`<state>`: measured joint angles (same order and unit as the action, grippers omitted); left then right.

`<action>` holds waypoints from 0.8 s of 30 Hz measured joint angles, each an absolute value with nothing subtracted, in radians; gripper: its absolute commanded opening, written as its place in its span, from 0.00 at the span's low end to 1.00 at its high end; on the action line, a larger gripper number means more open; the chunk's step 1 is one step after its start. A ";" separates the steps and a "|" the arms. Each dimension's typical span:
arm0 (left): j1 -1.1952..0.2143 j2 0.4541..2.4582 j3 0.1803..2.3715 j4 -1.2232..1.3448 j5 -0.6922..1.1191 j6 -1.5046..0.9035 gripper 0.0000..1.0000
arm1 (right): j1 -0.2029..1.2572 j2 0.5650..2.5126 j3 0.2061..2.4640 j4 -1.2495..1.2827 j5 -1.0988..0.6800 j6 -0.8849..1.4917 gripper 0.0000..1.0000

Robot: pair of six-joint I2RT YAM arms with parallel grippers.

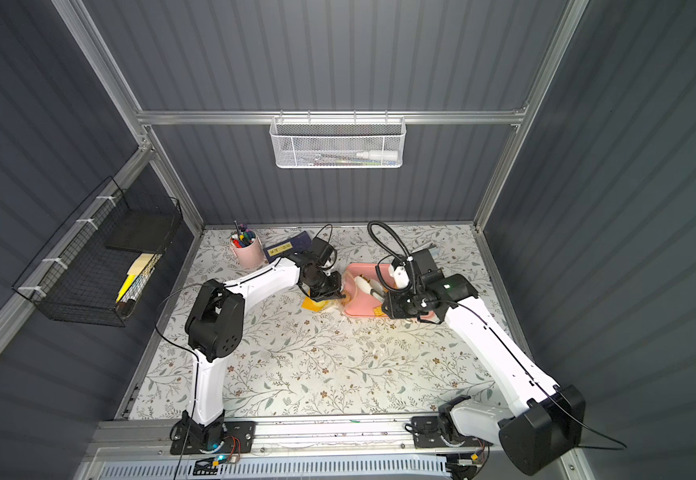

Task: Put the cookies into a resealable bag to prevent moisture
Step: Place the cookie in the ziploc bag.

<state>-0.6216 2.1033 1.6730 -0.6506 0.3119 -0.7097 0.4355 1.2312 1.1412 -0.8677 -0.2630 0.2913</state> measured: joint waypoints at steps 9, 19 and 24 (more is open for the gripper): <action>-0.622 2.103 1.673 -0.650 0.342 -0.710 0.00 | 0.497 1.358 1.092 -0.730 -0.302 0.395 0.35; -0.614 2.100 1.673 -0.653 0.364 -0.710 0.00 | 0.497 1.370 1.106 -0.702 -0.223 0.418 0.50; -0.614 2.100 1.673 -0.652 0.364 -0.710 0.00 | 0.484 1.293 1.107 -0.715 -0.216 0.407 0.50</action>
